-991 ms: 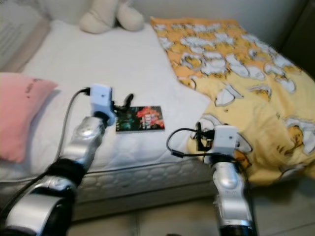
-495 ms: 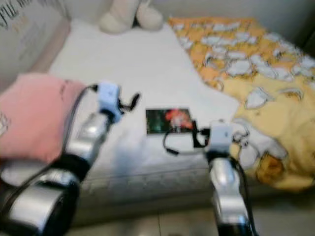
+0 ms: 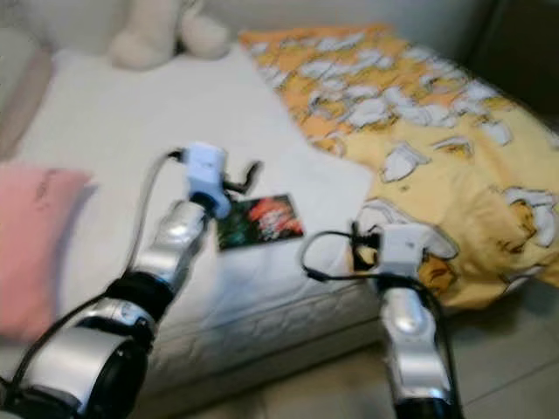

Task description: Clean up the room

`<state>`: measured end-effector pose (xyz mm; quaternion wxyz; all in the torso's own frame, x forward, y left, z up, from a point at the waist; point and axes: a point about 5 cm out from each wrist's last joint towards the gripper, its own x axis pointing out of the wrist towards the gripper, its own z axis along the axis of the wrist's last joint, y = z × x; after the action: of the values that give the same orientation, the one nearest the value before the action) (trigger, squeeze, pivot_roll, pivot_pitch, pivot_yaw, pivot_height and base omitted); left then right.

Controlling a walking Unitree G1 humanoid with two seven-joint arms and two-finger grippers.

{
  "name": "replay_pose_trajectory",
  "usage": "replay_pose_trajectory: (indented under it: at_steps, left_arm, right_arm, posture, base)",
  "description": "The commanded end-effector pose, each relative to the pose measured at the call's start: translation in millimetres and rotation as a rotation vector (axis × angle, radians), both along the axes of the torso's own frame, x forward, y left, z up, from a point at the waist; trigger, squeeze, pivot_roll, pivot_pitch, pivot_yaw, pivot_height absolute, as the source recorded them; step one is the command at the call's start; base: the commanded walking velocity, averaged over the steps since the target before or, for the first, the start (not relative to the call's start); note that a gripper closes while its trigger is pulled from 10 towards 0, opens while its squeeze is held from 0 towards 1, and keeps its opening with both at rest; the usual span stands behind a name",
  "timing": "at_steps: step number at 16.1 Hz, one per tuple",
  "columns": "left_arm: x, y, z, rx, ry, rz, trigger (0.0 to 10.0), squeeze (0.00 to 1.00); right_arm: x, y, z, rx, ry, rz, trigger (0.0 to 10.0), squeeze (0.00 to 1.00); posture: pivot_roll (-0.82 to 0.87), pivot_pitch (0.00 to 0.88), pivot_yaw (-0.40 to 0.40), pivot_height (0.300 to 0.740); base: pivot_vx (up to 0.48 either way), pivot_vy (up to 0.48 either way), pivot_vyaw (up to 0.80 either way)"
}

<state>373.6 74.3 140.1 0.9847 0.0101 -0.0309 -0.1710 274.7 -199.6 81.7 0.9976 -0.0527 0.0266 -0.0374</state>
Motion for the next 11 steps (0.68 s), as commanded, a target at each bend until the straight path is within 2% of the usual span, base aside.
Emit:
replay_pose_trajectory:
  at_steps: [1, 4, 6, 9, 11]
  left_arm:
    - [5.3, 13.5, 5.6, 0.015, -0.018, 0.038, 10.0, 0.0]
    - [9.2, 15.4, 8.8, -0.001, -0.003, 0.059, 10.0, 0.0]
    - [13.3, 23.1, 3.8, -0.019, 0.077, 0.096, 10.0, 0.0]
    - [12.5, 49.1, -19.4, -0.079, 0.261, 0.193, 10.0, 0.0]
    - [8.7, 58.7, -31.4, -0.06, 0.325, 0.235, 10.0, 0.0]
  right_arm:
    - [3.2, 9.7, 5.1, 0.002, -0.024, 0.03, 10.0, 0.0]
    - [2.0, 10.8, 4.2, 0.006, -0.022, 0.029, 10.0, 0.0]
    - [1.1, 11.2, 4.5, 0.005, -0.023, 0.031, 10.0, 0.0]
    - [-4.7, 4.9, 6.2, 0.015, -0.021, 0.038, 10.0, 0.0]
    - [-6.8, 10.8, 14.6, 0.131, -0.045, 0.161, 10.0, 0.0]
  posture:
    - [-0.13, 0.0, -0.004, 0.74]
    - [-0.13, 0.0, -0.007, 0.74]
    - [-0.13, 0.0, -0.008, 0.74]
    - [-0.16, 0.0, -0.022, 0.74]
    - [-0.18, 0.0, -0.018, 0.74]
  base:
    - [0.48, 0.0, 0.0]
    - [0.442, 0.0, 0.0]
    - [0.0, 0.0, 0.0]
    - [0.0, 0.0, 0.0]
    - [0.0, 0.0, 0.0]
